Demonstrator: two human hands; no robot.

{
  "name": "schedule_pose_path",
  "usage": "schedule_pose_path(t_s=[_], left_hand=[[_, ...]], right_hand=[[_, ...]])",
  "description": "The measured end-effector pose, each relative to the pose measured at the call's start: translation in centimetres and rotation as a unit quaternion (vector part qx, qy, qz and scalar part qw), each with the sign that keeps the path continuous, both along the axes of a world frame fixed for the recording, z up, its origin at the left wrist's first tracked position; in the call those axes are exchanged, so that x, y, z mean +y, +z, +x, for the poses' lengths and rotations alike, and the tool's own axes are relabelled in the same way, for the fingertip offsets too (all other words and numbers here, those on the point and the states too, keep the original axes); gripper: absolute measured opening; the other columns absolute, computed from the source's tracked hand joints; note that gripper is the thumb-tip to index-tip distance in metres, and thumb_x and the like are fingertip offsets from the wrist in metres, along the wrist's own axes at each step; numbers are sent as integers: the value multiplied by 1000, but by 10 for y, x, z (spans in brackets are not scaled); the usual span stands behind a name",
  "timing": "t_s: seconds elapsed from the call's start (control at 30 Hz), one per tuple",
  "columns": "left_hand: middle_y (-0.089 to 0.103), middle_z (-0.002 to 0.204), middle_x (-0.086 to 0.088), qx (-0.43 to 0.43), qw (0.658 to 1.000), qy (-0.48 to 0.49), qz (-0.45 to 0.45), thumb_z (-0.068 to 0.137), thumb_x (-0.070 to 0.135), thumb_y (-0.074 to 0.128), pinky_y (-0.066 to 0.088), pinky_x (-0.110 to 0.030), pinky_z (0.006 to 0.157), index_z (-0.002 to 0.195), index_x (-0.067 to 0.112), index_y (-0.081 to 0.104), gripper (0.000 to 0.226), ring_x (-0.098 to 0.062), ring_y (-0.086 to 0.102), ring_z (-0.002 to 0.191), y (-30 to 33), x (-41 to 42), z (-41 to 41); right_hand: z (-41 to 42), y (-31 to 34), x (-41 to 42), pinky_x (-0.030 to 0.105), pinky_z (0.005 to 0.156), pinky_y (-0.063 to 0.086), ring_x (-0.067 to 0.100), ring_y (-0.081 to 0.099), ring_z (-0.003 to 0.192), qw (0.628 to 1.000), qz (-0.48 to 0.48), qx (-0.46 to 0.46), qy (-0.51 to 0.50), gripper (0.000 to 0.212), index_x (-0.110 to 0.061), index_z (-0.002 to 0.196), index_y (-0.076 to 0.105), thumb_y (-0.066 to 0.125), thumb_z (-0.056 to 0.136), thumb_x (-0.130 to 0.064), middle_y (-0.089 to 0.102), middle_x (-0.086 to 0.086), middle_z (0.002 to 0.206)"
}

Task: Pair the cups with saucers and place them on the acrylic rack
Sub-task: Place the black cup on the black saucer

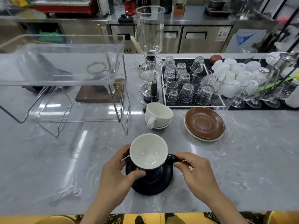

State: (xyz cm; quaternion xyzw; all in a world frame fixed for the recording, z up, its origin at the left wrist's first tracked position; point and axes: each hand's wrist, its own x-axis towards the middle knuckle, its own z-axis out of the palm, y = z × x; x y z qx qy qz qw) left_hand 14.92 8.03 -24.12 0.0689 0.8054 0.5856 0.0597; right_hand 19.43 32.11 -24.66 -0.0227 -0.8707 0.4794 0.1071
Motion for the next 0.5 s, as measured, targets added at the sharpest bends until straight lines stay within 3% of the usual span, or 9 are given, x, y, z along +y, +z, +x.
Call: schedule_pose_path(t_s=[0.13,0.33,0.5], left_hand=[[65,116,40,-18,1000,-4,-17,57,8,94,46,-15,93,112,64,60,85,16,60,112,-14,-9,7],[60,113,49,-28,999,-15,-44,59,3,93,43,4,83,116,54,56,85,22,56,109,-24,-12,11],[61,120,33,-51,997,-18,-50,60,3,93,43,1,85,124,42,57,84,17,57,108,-29,-12,13]], right_hand=[[8,-8,-5,11,73,51,2,67,83,999,7,-37,6,25,-25,95,78,73,85,-3,72,-20,88],[16,-18,-10,15,74,52,1,66,86,997,13,-77,8,23,-24,94,77,72,85,-4,71,-20,90],[19,-24,-9,17,76,53,0,66,88,995,15,-97,6,23,-25,96,77,73,85,-5,71,-24,93]])
